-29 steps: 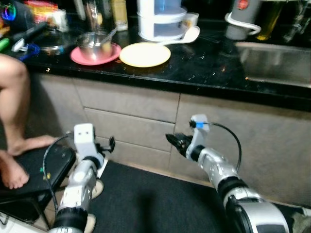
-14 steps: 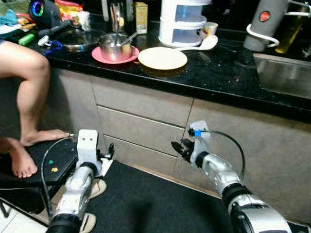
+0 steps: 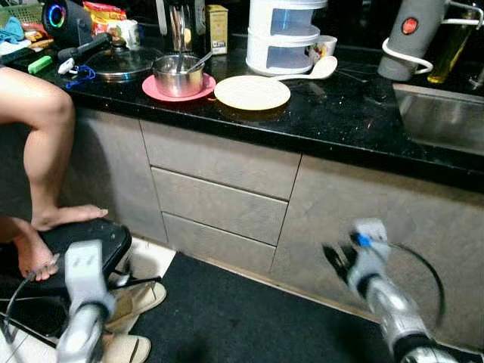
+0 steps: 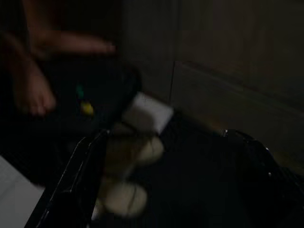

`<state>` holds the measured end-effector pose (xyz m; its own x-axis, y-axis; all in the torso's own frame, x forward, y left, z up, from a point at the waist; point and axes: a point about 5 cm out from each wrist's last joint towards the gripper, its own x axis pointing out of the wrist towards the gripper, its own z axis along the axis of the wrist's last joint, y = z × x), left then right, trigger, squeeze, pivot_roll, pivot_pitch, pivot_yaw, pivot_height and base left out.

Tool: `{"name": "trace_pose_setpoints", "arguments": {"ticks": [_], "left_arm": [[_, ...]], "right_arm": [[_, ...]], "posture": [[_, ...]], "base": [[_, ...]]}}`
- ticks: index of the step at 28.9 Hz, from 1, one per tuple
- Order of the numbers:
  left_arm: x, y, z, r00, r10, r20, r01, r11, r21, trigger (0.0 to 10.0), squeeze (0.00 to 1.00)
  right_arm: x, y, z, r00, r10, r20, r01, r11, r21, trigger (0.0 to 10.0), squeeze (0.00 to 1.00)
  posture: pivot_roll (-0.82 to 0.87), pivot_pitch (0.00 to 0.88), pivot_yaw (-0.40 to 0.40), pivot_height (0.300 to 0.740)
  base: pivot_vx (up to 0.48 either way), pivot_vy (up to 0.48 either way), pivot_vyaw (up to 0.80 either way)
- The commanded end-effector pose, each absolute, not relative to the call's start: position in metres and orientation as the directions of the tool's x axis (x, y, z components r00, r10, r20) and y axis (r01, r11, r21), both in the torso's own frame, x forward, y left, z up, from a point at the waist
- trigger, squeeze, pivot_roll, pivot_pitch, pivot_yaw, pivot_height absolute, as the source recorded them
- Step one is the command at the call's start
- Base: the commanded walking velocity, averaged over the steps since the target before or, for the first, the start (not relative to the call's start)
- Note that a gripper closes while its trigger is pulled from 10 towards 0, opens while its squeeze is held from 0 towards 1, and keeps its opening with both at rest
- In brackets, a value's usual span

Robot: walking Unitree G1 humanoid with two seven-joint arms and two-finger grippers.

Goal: Kitchen organization

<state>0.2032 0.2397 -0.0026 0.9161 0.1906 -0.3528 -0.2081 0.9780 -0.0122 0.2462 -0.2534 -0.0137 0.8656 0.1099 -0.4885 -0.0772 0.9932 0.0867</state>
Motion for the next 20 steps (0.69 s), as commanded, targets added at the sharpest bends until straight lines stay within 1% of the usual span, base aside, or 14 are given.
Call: {"name": "trace_pose_setpoints", "arguments": {"ticks": [1, 2, 4, 6, 10, 14, 19, 20], "left_arm": [[0.201, 0.233, -0.002, 0.924, 0.176, -0.339, -0.206, 0.977, -0.055, 10.0, 0.0], [0.201, 0.233, -0.002, 0.924, 0.176, -0.339, -0.206, 0.977, -0.055, 10.0, 0.0], [0.186, 0.234, -0.012, 0.907, 0.201, -0.37, -0.251, 0.964, -0.093, 10.0, 0.0], [0.18, 0.233, -0.017, 0.899, 0.208, -0.386, -0.272, 0.955, -0.118, 10.0, 0.0], [0.173, 0.235, -0.023, 0.894, 0.214, -0.393, -0.283, 0.951, -0.125, 10.0, 0.0], [0.167, 0.236, -0.027, 0.884, 0.225, -0.409, -0.3, 0.945, -0.128, 10.0, 0.0], [0.158, 0.237, -0.033, 0.87, 0.232, -0.435, -0.321, 0.937, -0.142, 10.0, 0.0], [0.156, 0.237, -0.033, 0.87, 0.234, -0.433, -0.328, 0.932, -0.154, 10.0, 0.0]], "right_arm": [[0.242, -0.251, -0.017, 0.861, 0.109, -0.497, -0.078, 0.994, 0.083, 10.0, 0.0], [0.242, -0.251, -0.017, 0.861, 0.109, -0.497, -0.078, 0.994, 0.083, 10.0, 0.0], [0.23, -0.254, -0.024, 0.856, 0.092, -0.509, -0.05, 0.994, 0.095, 10.0, 0.0], [0.228, -0.254, -0.025, 0.858, 0.09, -0.505, -0.044, 0.994, 0.102, 10.0, 0.0], [0.227, -0.256, -0.025, 0.862, 0.08, -0.5, -0.025, 0.993, 0.115, 10.0, 0.0], [0.221, -0.259, -0.029, 0.85, 0.071, -0.523, -0.015, 0.994, 0.111, 10.0, 0.0], [0.225, -0.26, -0.026, 0.86, 0.08, -0.504, -0.018, 0.992, 0.126, 10.0, 0.0], [0.23, -0.261, -0.02, 0.875, 0.093, -0.475, -0.031, 0.99, 0.137, 10.0, 0.0]], "posture": [[0.0, 0.0, -0.053, 0.732], [0.0, 0.0, -0.053, 0.732], [0.0, 0.0, -0.049, 0.732], [-0.01, 0.0, -0.047, 0.732], [0.0, 0.0, -0.046, 0.732], [0.01, 0.0, -0.049, 0.732], [0.01, 0.0, -0.052, 0.732], [0.01, 0.0, -0.053, 0.732]], "base": [[0.0, 0.0, 0.0], [0.0, 0.0, 0.0], [0.0, 0.0, 0.0], [0.0, 0.0, 0.0], [0.0, 0.0, 0.0], [0.0, 0.0, 0.0], [0.0, 0.0, 0.0], [0.0, 0.0, 0.0]]}}
